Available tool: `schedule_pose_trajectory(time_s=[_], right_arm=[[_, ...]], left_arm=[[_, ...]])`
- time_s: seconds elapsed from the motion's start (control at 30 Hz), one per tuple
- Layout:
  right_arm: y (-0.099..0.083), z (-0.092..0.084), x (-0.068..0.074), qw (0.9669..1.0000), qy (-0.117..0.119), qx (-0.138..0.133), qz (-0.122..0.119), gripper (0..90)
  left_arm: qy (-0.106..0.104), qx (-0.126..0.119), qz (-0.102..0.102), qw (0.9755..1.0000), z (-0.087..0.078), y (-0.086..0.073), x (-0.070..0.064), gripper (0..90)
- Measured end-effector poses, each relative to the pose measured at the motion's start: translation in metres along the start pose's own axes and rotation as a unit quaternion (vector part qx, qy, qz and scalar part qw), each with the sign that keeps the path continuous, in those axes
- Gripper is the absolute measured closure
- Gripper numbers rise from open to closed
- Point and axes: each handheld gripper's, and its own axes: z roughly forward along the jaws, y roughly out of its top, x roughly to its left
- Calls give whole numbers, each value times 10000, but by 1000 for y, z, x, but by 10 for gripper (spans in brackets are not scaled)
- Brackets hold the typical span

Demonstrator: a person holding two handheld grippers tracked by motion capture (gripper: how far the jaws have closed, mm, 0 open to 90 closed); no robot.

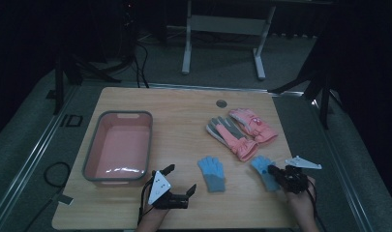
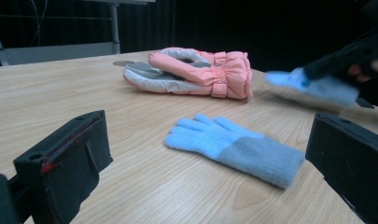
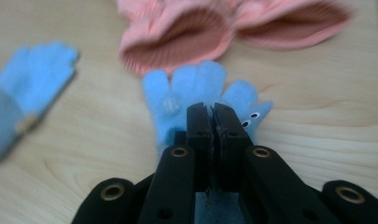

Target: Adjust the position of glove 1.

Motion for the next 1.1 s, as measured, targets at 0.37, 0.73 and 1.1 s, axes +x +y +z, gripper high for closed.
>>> schedule_pose_trajectory(time_s=[0.37, 0.73, 1.1], right_arm=[[1, -28, 22, 9948, -788, -319, 564, 863], [-20, 12, 15, 9919, -1037, 196, 713, 855], [-22, 15, 13, 9934, -983, 213, 550, 710]], left_arm=[[-2, 13, 22, 10000, 0, 0, 0, 0], [-9, 23, 32, 10000, 0, 0, 0, 0], [-36, 33, 50, 10000, 0, 0, 0, 0]])
